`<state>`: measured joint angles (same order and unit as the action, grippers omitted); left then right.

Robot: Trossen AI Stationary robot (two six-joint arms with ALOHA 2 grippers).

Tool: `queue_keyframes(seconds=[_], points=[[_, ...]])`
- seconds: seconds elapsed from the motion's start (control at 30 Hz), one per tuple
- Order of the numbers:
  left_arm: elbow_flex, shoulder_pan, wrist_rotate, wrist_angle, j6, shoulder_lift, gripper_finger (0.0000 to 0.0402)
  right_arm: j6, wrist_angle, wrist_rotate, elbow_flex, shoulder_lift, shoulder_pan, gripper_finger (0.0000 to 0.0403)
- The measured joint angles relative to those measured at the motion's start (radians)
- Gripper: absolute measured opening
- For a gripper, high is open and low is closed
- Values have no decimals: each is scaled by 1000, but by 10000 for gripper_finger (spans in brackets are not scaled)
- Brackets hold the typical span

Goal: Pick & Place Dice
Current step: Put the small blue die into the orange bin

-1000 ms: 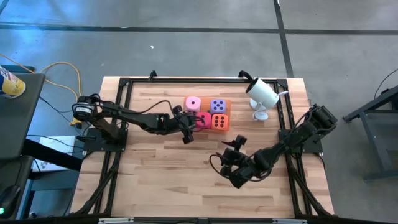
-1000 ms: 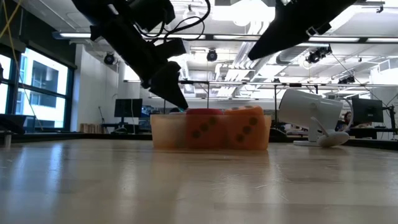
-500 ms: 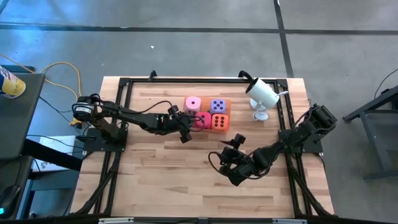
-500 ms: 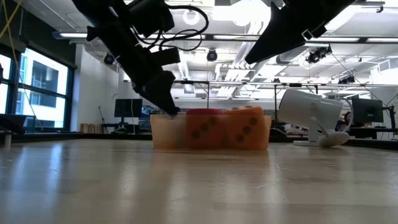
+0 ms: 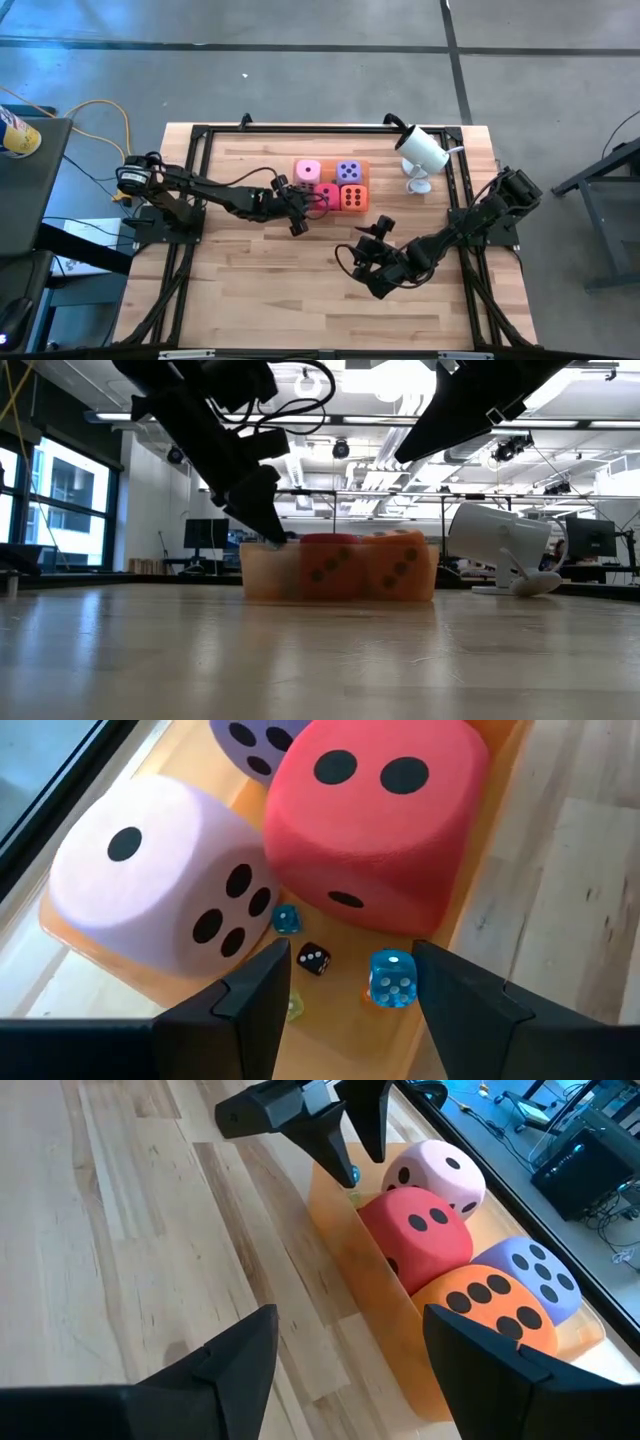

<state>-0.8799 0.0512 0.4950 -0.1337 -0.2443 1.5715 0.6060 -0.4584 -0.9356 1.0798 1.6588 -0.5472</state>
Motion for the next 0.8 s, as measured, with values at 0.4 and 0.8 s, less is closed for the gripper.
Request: queue_keyframes(seconds=[0.4, 0.8], points=[[0, 0, -2, 2, -68, 0, 203, 0, 0, 0, 0, 0, 0, 239], [0, 0, -5, 1, -213, 0, 203, 1, 0, 0, 0, 0, 0, 239]])
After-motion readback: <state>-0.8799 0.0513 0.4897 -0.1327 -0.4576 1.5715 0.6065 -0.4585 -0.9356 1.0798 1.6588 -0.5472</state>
